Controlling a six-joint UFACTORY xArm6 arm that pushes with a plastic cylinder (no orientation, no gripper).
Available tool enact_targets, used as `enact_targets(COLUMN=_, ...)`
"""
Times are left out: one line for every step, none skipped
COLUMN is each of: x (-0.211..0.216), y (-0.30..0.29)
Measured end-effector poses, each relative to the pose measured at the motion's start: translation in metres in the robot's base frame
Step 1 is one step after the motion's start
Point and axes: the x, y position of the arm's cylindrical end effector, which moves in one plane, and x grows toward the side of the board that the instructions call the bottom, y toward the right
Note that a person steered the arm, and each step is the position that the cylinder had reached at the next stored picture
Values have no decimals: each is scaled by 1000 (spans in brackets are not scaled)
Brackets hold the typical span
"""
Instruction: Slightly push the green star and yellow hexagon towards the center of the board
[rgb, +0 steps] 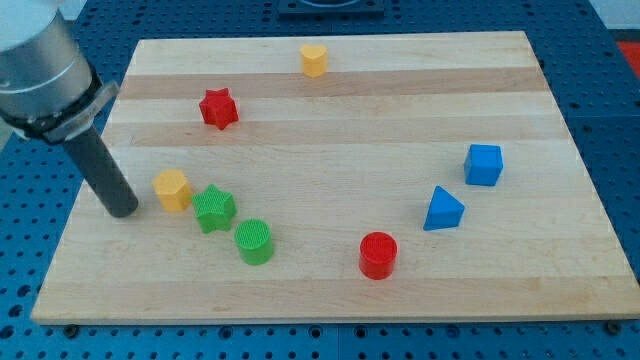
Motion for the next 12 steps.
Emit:
enact_targets(x=9, y=35)
enact_targets(x=-23, y=84)
enact_targets(x=-53, y=81)
enact_targets(x=-30, y=71)
enact_targets(x=12, y=42)
enact_targets(x=17, y=2)
enact_targets(x=-29, y=9)
enact_targets(x=-50, y=46)
enact_targets(x=-57, y=62)
enact_targets(x=-67, y=10)
enact_targets(x=-125, y=22)
enact_targets(x=-208, y=53)
